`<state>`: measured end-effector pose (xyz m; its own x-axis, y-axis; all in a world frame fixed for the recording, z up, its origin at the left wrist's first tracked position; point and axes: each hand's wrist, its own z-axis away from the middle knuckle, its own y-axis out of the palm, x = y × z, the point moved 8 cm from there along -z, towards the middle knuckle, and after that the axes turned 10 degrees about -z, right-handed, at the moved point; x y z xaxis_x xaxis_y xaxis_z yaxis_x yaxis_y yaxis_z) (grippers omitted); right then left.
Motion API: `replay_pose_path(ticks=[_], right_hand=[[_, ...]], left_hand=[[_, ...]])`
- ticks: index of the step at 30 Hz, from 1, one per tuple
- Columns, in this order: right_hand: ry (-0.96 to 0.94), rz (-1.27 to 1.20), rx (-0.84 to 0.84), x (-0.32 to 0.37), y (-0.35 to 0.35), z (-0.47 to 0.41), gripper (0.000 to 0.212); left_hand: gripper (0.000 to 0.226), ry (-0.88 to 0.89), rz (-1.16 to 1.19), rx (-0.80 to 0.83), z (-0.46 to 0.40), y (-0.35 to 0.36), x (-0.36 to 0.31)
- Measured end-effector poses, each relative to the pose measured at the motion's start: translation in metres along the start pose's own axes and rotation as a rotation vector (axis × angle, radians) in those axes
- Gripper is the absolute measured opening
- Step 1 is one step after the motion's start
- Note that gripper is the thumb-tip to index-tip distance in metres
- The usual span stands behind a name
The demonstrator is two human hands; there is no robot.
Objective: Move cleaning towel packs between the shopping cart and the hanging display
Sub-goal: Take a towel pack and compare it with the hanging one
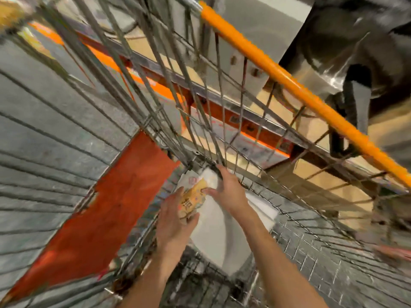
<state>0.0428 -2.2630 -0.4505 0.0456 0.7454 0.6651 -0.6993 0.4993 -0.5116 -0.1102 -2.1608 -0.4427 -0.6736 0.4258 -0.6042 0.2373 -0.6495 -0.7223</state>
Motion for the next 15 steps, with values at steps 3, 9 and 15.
replay_pose_path(ticks=[3, 9, 15], right_hand=[[0.002, 0.105, 0.054, -0.003, 0.014, -0.004, 0.094], [-0.023, 0.167, 0.109, -0.005, 0.032, -0.006, 0.100], [0.054, 0.188, 0.234, -0.014, 0.038, -0.013, 0.113]], left_hand=[[0.068, -0.006, 0.031, -0.077, 0.005, -0.004, 0.003], [0.066, -0.026, -0.025, -0.091, 0.014, -0.005, 0.016], [0.083, -0.176, 0.070, -0.032, 0.022, 0.006, 0.033]])
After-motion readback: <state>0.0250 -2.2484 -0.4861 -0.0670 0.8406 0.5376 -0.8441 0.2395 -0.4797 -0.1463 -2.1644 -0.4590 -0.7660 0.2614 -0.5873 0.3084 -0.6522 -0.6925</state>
